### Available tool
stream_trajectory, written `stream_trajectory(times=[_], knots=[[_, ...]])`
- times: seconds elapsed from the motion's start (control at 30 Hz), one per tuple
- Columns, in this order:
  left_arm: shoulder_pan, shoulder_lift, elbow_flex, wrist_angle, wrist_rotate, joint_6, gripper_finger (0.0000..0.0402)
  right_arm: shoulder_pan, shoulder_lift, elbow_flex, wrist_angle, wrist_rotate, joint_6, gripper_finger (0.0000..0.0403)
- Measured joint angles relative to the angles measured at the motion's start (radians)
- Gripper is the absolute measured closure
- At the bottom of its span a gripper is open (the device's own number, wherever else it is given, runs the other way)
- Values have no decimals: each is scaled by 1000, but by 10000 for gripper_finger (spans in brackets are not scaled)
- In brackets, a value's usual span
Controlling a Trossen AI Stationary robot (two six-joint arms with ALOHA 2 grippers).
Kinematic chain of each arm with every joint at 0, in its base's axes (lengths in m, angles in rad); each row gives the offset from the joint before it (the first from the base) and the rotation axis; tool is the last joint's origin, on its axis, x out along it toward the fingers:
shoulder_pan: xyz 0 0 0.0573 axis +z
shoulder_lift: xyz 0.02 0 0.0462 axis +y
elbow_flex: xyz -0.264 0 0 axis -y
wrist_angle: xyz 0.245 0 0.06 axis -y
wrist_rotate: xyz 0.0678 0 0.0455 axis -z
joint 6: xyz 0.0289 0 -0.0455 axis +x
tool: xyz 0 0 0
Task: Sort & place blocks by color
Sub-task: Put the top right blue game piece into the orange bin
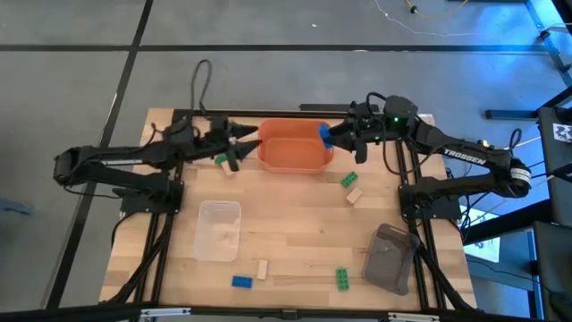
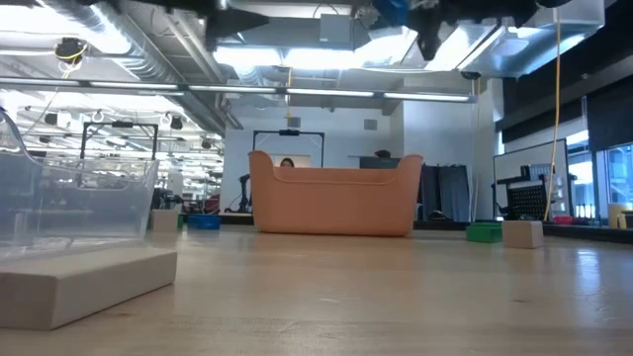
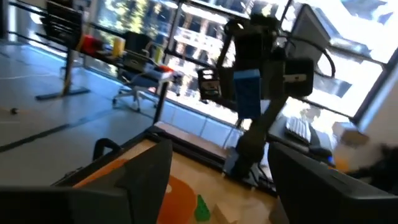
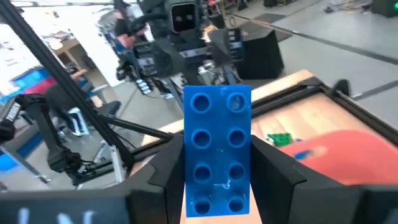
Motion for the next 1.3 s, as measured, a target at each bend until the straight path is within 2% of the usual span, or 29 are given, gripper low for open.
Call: stream_trajectory(times=[0.13, 0.23, 0.53, 0.77, 0.9, 1.3], knots=[[20, 123, 95, 7, 93, 73, 142, 67, 62, 0, 100, 49, 2, 263], [19, 208, 157, 9, 107, 78, 143, 110, 106, 0, 171, 81, -1, 263], [8, 368, 252, 65, 227, 22, 144, 169, 148, 0, 209, 250, -90, 263], [-24, 412, 265, 116, 154, -8, 144, 199, 153, 3, 209, 327, -151, 263], [-37, 410, 265, 126, 98, -2, 144, 219, 172, 4, 207, 328, -160, 263], [-50, 410, 266, 130, 117, 0, 144, 236, 213, 4, 287, 354, -156, 263]])
